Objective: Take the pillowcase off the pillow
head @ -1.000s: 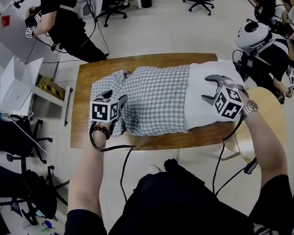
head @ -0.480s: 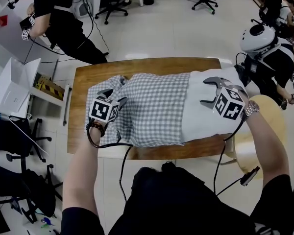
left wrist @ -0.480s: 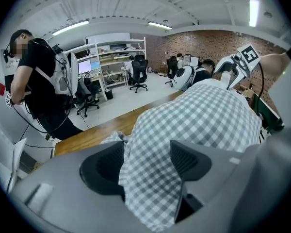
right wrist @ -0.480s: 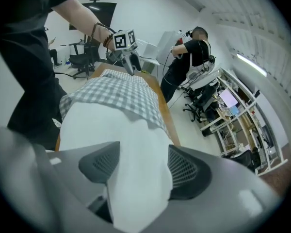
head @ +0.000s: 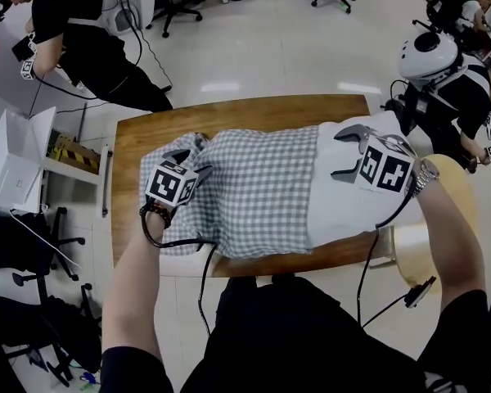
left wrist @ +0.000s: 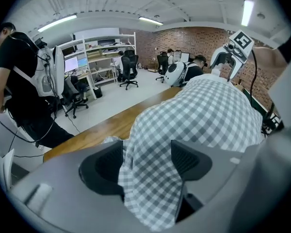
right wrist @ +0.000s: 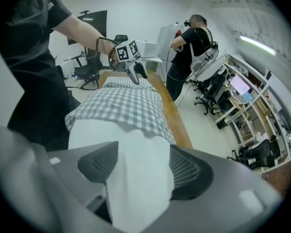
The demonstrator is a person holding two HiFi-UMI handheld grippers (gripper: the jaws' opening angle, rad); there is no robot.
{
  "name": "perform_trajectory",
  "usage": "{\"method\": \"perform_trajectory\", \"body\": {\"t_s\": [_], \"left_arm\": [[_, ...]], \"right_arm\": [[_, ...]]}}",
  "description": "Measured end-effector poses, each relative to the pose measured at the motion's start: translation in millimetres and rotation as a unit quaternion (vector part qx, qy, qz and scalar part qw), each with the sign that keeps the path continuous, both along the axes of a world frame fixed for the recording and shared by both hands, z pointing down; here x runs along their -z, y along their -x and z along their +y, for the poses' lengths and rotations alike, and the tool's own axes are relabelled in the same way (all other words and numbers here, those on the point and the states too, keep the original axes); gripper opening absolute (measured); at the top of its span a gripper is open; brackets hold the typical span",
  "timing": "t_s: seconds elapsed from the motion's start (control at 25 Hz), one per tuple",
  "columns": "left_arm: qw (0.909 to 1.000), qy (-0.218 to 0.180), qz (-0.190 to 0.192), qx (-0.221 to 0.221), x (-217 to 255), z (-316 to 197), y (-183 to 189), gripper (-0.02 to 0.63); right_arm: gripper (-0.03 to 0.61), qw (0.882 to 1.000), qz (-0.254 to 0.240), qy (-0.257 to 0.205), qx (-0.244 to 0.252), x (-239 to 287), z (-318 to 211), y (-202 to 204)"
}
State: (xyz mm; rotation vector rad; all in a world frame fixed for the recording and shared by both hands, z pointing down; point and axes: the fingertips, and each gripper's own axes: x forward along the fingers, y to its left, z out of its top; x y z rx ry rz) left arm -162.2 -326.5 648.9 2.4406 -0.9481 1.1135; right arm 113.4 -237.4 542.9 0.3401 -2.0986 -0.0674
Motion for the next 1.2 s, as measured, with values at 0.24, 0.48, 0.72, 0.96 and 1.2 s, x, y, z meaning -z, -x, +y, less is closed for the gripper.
{"method": "perform_trajectory", "body": {"t_s": [0.24,0.48,0.72,0.96,1.2], "left_arm": [[0.9989,0.025,-0.006,-0.039,-3.2,-18.4,5.5,0.319],[0.9956,0.051,-0.018,-0.077,-11.3,-30.7,1.9,0.321],[0.9905,0.078,-0.034,-0.109,-37.4,-38.6,-11.8,0.321],[0.9862,0.105,-0.040,-0.122,-62.9,-48.7,-9.2,0.321],[0.9793,0.135,-0.048,-0.143,-67.9,-50.1,-12.0,0.313]], "right_arm": [[0.333,0.999,0.010,0.031,-0.027,-3.3,-24.9,13.5],[0.345,0.996,0.030,0.072,-0.041,-14.0,-50.3,14.2],[0.385,0.994,0.037,0.094,-0.029,-45.4,-72.0,10.5],[0.391,0.992,0.041,0.118,-0.033,-63.2,-79.4,12.8],[0.376,0.990,0.036,0.135,-0.036,-75.3,-80.5,14.8]]}}
